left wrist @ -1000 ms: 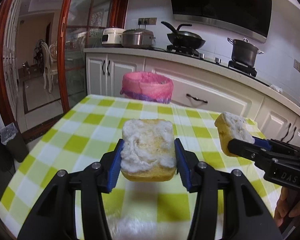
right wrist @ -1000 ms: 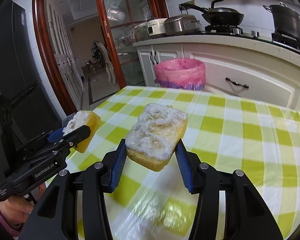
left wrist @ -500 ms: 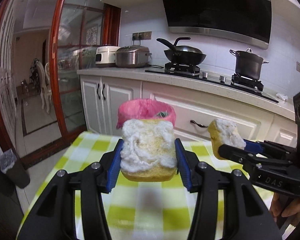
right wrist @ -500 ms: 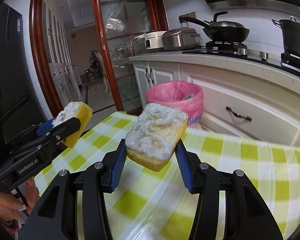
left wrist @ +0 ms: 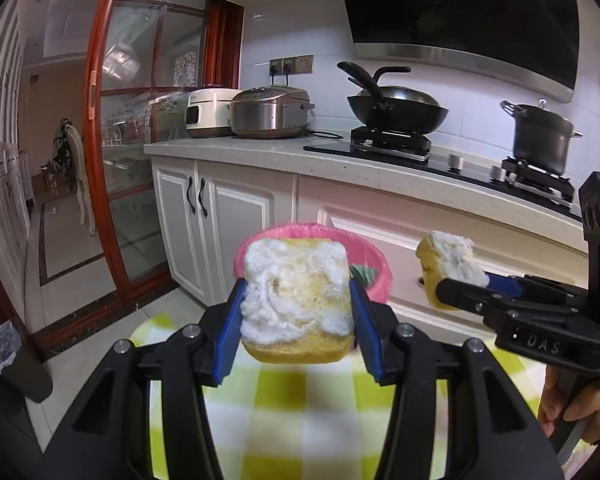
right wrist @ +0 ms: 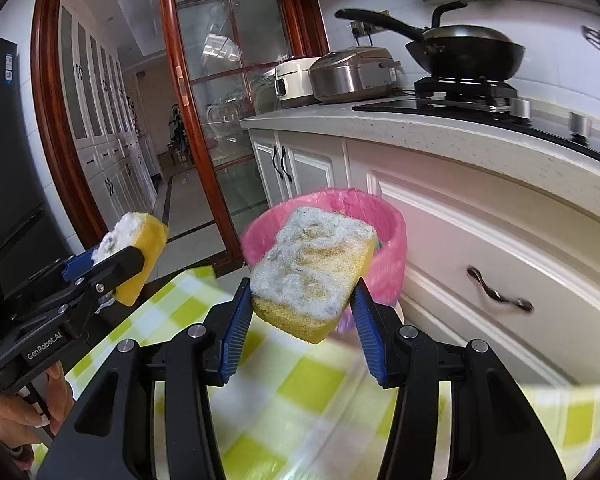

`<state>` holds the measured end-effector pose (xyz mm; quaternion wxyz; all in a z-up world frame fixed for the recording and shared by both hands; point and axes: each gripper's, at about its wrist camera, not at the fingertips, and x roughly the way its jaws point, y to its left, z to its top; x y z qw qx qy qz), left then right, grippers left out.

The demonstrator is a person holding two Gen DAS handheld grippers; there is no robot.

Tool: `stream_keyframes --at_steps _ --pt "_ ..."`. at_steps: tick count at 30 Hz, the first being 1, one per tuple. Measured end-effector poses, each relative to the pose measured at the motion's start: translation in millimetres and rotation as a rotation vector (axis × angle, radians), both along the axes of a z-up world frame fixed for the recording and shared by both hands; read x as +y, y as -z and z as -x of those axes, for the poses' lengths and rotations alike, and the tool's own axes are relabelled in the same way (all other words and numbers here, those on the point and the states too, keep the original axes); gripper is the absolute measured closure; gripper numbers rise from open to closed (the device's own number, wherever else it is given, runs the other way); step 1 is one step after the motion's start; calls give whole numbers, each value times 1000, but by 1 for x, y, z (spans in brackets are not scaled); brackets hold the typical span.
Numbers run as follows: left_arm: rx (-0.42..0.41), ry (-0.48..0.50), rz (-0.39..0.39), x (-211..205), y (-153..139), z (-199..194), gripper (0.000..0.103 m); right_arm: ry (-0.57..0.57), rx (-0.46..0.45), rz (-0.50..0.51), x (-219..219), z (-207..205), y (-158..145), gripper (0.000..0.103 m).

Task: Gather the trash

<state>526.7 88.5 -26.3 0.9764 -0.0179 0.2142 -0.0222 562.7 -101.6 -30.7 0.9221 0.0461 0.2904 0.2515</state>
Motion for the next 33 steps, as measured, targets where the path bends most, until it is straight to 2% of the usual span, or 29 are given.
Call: stream_keyframes --at_steps 6,10,18,22,23,24,25,31,33 --pt "10 -21 56 17 1 -83 54 -12 3 -14 10 -72 11 54" --pt "15 -33 47 26 10 -121 54 1 13 -3 12 -121 21 54" --pt "60 -23 50 34 42 -179 52 -29 32 32 28 -170 47 52" --pt "72 -21 43 34 54 -193 51 -41 52 41 33 -188 61 50" --pt "74 -20 49 35 56 -196 49 -41 54 40 33 -190 63 45" --pt "78 -20 51 37 58 -199 45 -43 53 34 32 -193 65 33" --pt "78 -22 50 38 59 -199 42 -42 48 32 33 -193 65 29" --pt "76 -46 61 49 60 -193 35 -45 27 13 28 -192 63 28" --pt "71 -54 65 53 55 -185 28 -39 26 4 23 -185 58 28"
